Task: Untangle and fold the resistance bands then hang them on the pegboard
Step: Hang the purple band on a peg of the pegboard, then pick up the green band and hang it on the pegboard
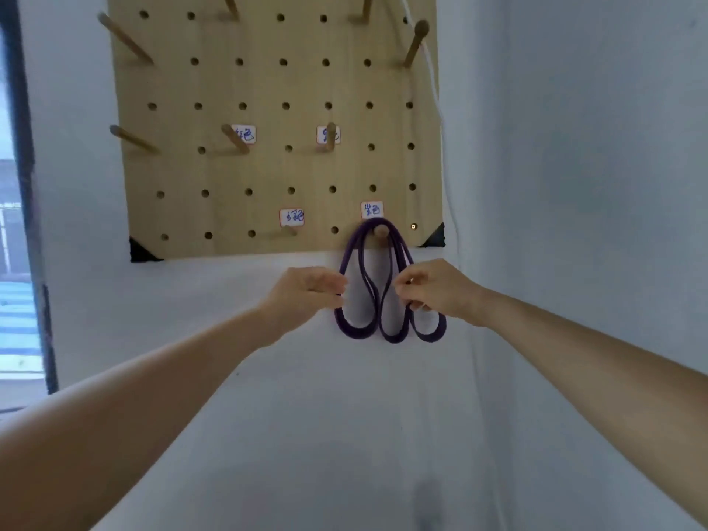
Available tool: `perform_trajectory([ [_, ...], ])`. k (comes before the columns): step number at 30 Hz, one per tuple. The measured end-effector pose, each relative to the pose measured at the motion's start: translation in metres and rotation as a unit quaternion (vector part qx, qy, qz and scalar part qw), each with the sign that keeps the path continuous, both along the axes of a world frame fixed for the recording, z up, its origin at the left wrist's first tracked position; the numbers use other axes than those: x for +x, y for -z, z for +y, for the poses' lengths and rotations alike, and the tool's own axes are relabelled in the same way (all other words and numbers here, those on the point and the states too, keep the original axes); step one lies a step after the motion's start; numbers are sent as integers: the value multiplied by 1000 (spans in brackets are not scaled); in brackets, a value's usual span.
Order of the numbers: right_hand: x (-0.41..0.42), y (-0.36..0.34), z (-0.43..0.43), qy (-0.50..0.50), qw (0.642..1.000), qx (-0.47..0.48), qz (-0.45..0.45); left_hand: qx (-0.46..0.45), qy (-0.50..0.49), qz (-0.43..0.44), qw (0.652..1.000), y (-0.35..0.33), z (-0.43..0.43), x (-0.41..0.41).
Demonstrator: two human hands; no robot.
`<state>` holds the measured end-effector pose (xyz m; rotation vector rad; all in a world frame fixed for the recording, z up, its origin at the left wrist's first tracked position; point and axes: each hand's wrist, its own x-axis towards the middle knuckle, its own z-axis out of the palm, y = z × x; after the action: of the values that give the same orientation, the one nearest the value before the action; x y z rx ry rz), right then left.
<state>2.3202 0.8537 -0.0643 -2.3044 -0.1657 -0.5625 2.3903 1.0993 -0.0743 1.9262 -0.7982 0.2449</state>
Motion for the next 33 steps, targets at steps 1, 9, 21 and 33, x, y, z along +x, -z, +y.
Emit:
perform_trajectory([
  [1, -6, 11, 5, -4, 1000, -23, -2, 0, 1, 3, 1000, 11, 7, -8],
  [9, -30, 146, 57, -59, 981, -169, 74, 117, 20, 47, 992, 155, 64, -44],
  [21, 23, 416, 110, -136, 914, -197, 328, 187, -69, 264, 944, 467, 141, -51],
  [33, -2, 666, 115, -212, 816, -239, 482, 369, -29, 197, 908, 697, 102, -99],
])
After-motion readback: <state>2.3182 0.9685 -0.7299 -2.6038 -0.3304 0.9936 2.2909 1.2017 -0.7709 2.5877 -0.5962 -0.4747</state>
